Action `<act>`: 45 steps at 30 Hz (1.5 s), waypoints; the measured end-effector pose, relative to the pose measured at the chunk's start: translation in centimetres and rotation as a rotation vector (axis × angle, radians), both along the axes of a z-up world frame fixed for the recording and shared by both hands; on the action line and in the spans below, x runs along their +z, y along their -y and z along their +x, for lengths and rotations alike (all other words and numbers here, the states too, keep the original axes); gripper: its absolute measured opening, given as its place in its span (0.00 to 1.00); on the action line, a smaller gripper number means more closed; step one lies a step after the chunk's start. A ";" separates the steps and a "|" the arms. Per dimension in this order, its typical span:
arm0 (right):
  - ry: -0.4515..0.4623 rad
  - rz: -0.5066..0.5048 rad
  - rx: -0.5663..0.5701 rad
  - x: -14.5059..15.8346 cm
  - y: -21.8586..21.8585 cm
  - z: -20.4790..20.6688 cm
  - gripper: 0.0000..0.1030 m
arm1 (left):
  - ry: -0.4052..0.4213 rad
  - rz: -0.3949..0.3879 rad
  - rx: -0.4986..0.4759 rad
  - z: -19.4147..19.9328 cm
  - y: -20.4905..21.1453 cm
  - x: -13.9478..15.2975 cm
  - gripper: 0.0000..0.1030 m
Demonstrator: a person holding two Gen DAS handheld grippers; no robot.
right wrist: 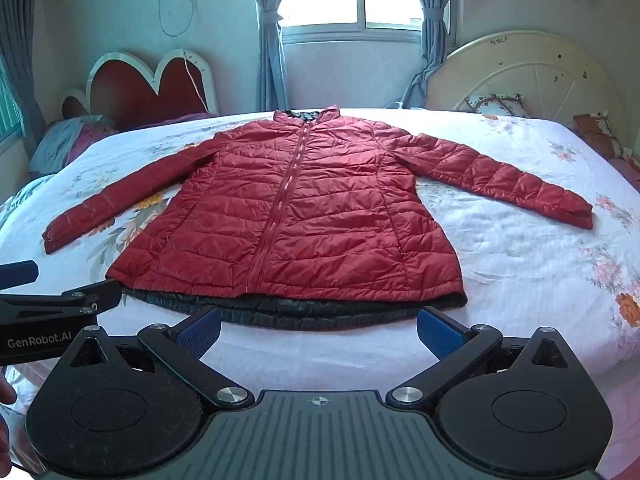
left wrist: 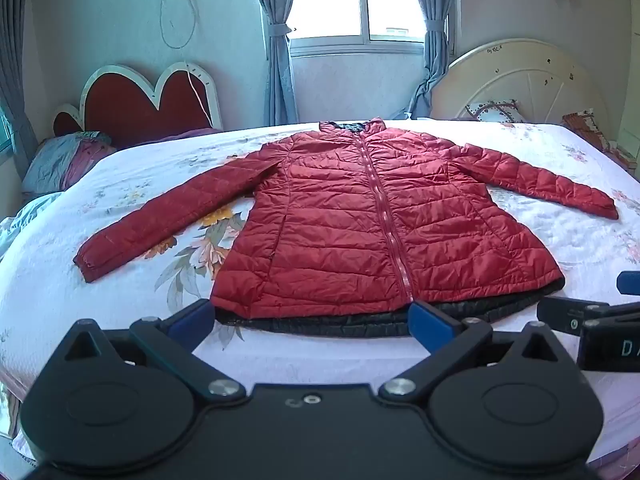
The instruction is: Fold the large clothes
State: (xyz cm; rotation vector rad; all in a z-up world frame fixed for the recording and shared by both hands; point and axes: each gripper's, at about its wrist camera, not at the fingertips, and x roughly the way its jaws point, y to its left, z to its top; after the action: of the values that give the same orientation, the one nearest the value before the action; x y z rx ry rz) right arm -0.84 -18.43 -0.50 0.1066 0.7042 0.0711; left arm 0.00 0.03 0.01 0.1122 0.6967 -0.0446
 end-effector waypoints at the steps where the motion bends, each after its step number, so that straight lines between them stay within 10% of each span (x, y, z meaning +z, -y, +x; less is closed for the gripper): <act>1: 0.000 -0.001 0.001 0.0 0.0 0.0 1.00 | 0.001 -0.002 0.000 0.0 0.0 0.0 1.00; 45: 0.004 0.009 -0.007 0.2 -0.6 0.6 1.00 | 0.013 0.003 0.005 0.4 -0.5 0.1 1.00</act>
State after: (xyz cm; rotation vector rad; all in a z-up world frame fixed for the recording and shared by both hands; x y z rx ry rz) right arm -0.27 -17.86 -0.26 0.1171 0.7000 0.0675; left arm 0.43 0.55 0.07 0.1134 0.6845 -0.0380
